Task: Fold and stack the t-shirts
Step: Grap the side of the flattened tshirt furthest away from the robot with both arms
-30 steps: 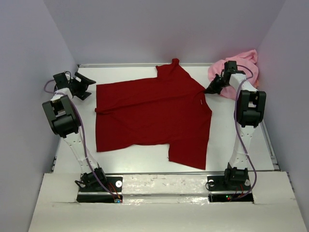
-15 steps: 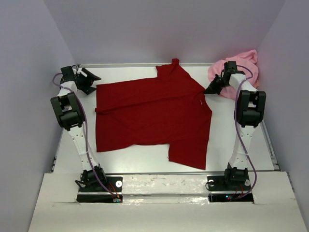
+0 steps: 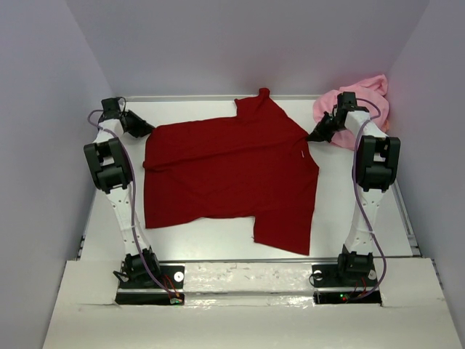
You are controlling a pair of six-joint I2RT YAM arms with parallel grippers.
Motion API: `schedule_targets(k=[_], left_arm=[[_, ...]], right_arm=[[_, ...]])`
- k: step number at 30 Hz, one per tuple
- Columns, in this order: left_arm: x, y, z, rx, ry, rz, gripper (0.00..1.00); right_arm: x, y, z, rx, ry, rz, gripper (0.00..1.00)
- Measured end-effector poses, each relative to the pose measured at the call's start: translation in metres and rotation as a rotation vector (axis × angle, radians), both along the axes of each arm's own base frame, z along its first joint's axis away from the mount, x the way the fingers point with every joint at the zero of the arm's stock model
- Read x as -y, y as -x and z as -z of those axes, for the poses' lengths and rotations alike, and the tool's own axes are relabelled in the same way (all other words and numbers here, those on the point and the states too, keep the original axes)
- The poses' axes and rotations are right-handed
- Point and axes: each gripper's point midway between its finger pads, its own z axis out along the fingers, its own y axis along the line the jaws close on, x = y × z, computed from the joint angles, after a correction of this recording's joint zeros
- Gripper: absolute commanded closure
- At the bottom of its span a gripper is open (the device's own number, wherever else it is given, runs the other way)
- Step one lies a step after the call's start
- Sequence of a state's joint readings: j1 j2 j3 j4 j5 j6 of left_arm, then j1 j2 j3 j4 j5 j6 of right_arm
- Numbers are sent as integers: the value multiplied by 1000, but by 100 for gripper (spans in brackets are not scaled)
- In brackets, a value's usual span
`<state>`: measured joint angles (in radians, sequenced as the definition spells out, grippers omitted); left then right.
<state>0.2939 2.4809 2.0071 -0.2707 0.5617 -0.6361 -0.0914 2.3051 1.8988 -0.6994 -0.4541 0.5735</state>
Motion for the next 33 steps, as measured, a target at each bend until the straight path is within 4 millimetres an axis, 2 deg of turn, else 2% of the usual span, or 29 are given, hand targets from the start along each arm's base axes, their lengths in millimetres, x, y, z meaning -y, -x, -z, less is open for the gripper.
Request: schedule_targets(k=[9, 11, 14, 15, 16, 18, 19, 24, 26, 29, 33], left_arm=[[-8, 1, 0, -39, -37, -50, 92], [-9, 1, 0, -43, -38, -57, 94], [-14, 1, 0, -55, -54, -76, 98], [-16, 1, 0, -59, -59, -84, 99], [-18, 2, 0, -63, -64, -92, 100], [-26, 3, -1, -73, -82, -114, 100], [-29, 4, -1, -75, -87, -121, 100], [-44, 5, -4, -87, -117, -157, 100], [-45, 6, -7, -94, -116, -158, 100], [-44, 6, -12, -99, -115, -155, 100], [-44, 9, -9, -109, -116, -152, 100]], right_arm=[[0, 0, 0, 0, 0, 0, 98], [0, 0, 0, -1, 0, 0, 93], [0, 1, 1, -4, 2, 0, 76], [1, 2, 2, -9, 5, 2, 65], [1, 2, 3, -11, 9, 3, 61], [3, 4, 4, -19, 22, 7, 40], [4, 4, 5, -24, 26, 11, 34], [12, 9, 9, -54, 76, 28, 32], [15, 6, 4, -49, 93, 31, 32], [16, -11, -12, 2, 94, 22, 32], [8, -57, -38, 148, 38, -19, 32]])
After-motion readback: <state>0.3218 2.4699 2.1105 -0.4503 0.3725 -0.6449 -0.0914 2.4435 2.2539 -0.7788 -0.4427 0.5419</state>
